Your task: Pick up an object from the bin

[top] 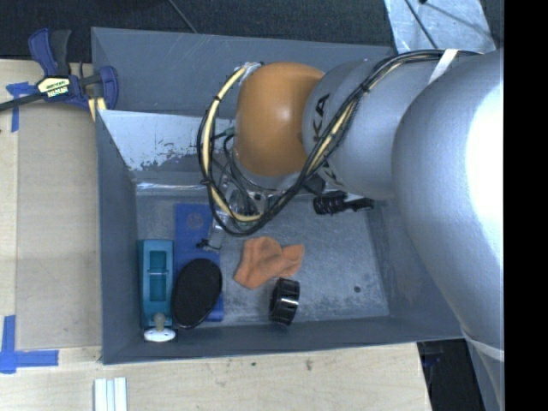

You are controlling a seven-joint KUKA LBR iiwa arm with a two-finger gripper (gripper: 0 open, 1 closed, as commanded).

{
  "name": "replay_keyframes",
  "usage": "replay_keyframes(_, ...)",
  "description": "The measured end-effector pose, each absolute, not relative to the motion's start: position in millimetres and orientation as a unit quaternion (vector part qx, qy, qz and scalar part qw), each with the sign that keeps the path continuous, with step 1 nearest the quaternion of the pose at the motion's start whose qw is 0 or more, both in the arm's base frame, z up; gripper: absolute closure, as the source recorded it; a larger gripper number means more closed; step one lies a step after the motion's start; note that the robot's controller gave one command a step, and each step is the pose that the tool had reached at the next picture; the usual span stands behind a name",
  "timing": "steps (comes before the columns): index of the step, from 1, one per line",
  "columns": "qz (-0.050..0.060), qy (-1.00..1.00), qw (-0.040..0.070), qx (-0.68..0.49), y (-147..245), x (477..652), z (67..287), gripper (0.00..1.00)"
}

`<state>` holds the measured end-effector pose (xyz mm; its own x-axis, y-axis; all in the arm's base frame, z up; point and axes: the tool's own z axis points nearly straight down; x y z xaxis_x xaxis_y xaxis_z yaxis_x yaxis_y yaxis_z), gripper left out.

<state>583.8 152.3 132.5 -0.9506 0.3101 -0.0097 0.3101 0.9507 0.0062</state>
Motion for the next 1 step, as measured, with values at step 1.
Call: replay_keyframes(1, -0.001, 0.984, -0.001, 0.181, 147.5, 563.5, 137.5, 0.00)
